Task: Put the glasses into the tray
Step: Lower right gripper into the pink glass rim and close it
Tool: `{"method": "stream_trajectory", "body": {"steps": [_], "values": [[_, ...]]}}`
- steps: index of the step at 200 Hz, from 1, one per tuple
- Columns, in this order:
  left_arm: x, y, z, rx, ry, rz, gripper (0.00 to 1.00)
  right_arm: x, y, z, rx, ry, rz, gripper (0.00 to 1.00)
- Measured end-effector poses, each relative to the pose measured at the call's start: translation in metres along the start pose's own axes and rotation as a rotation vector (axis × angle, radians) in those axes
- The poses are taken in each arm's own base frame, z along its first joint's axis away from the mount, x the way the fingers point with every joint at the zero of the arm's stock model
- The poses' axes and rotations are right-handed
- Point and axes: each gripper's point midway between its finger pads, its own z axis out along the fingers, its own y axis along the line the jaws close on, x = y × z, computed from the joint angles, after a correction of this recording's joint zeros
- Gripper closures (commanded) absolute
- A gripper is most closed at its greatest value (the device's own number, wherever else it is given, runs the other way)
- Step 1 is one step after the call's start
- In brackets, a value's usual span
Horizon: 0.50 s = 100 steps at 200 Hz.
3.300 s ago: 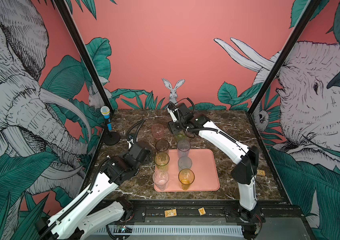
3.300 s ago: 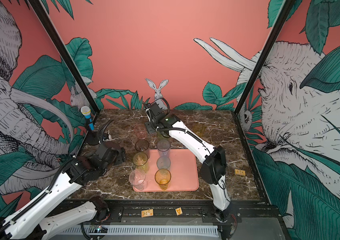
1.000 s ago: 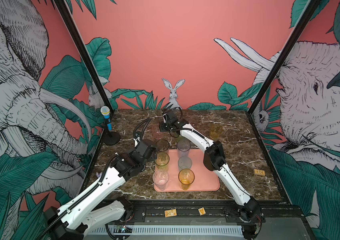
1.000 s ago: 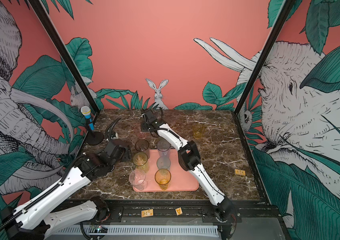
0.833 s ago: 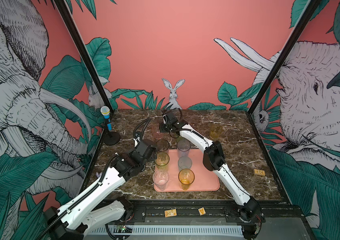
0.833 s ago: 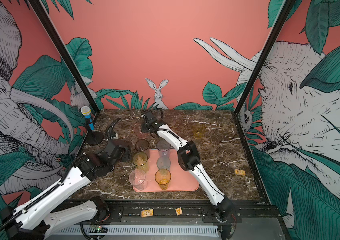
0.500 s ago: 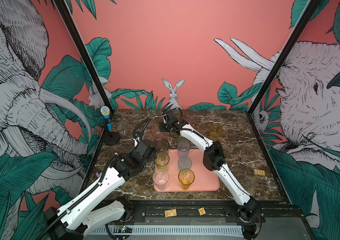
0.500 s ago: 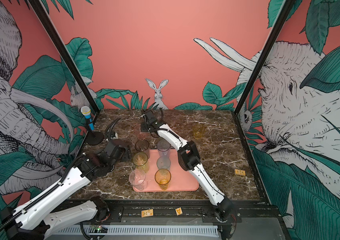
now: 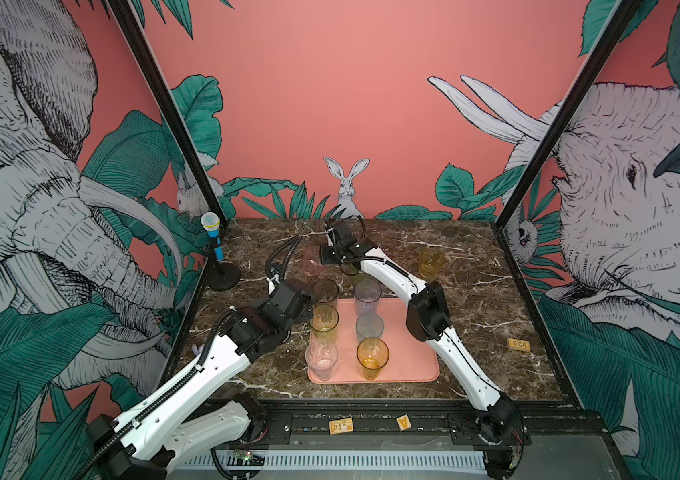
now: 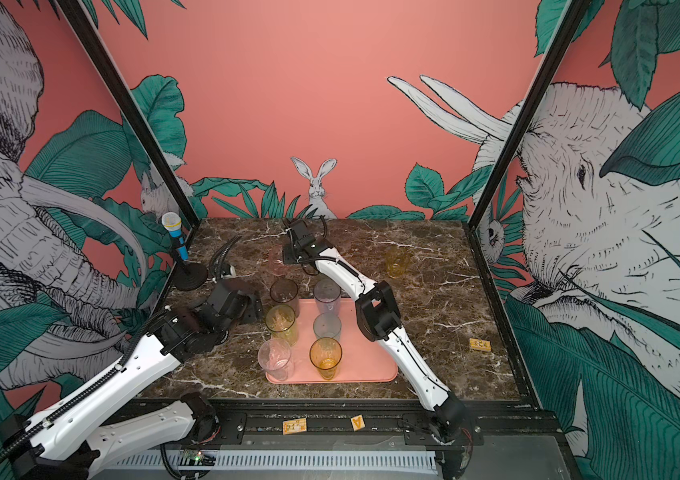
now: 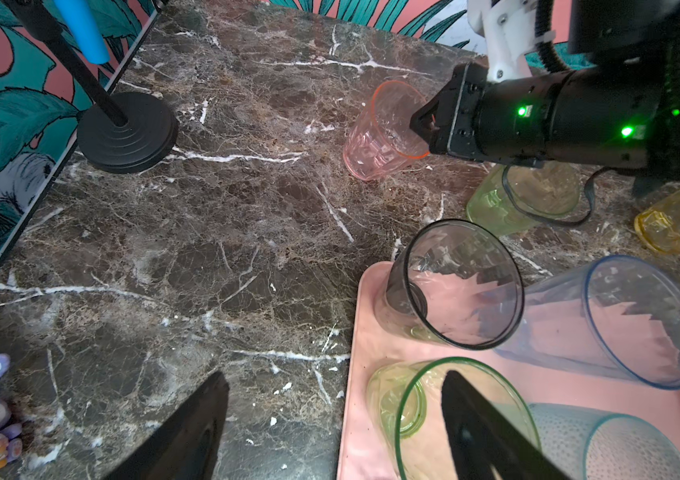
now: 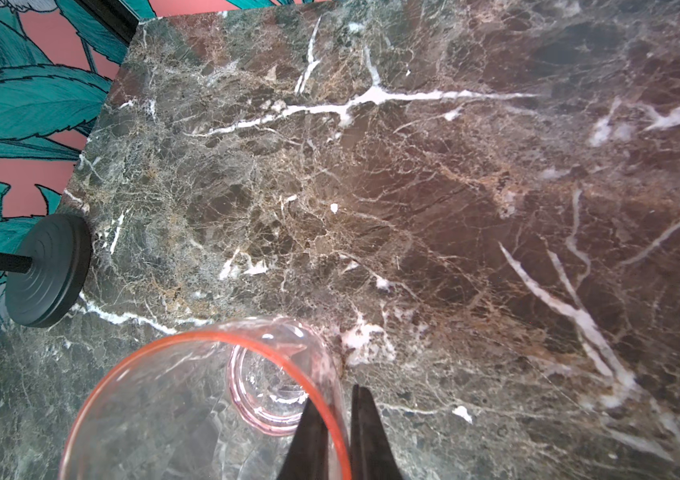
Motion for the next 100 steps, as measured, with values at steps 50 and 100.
{"method": "stream_trajectory", "body": {"steps": [50,100], "values": [[-0.001,0.003,-0.008,0.025,-0.008,-0.029,0.17,0.002,-0.002,-0.007,-0.01,0.028,-0.006,1.0],[-0.003,0.009,-0.018,0.042,-0.024,-0.046,0.16,-0.028,-0.001,-0.046,0.008,-0.02,-0.016,1.0]]}}
